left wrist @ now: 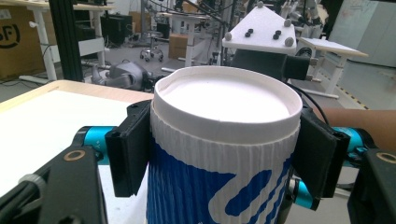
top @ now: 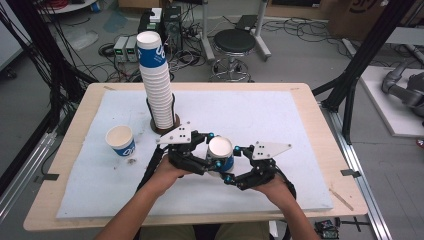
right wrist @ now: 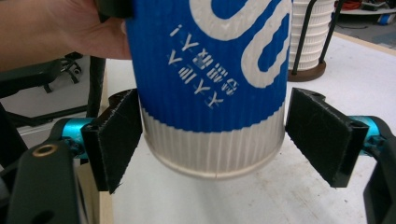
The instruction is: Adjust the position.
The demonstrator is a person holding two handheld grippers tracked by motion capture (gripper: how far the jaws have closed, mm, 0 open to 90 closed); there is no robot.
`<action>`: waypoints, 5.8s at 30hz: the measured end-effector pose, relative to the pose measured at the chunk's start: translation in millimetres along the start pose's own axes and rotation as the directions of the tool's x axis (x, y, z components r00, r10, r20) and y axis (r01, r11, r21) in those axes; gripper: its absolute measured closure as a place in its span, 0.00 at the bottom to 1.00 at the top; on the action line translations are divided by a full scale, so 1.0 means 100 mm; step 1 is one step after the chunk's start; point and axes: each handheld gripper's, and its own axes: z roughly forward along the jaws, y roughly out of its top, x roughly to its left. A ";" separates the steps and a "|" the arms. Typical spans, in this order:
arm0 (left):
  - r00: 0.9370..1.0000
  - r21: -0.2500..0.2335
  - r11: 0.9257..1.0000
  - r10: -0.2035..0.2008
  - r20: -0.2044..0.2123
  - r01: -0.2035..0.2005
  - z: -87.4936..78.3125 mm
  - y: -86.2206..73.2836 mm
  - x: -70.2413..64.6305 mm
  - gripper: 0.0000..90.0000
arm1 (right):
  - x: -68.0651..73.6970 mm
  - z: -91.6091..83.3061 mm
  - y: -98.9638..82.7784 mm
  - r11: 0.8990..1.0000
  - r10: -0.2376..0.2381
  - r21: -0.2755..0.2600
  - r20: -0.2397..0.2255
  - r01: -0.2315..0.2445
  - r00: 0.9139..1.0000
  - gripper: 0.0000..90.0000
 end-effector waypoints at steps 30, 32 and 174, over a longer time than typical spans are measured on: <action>1.000 0.003 1.000 0.024 0.002 -0.024 0.04 0.00 -0.03 0.25 | 0.01 -0.05 0.02 0.996 -0.075 0.045 -0.015 0.075 0.997 0.38; 1.000 0.001 1.000 -0.007 0.003 0.007 0.04 0.01 -0.03 0.16 | 0.02 -0.05 0.03 0.996 -0.076 0.051 -0.019 0.077 0.997 0.38; 0.989 0.067 0.997 -0.042 0.144 0.032 -0.27 -0.28 0.03 0.35 | -0.07 -0.31 -0.07 1.000 0.001 -0.031 -0.133 -0.005 0.991 0.37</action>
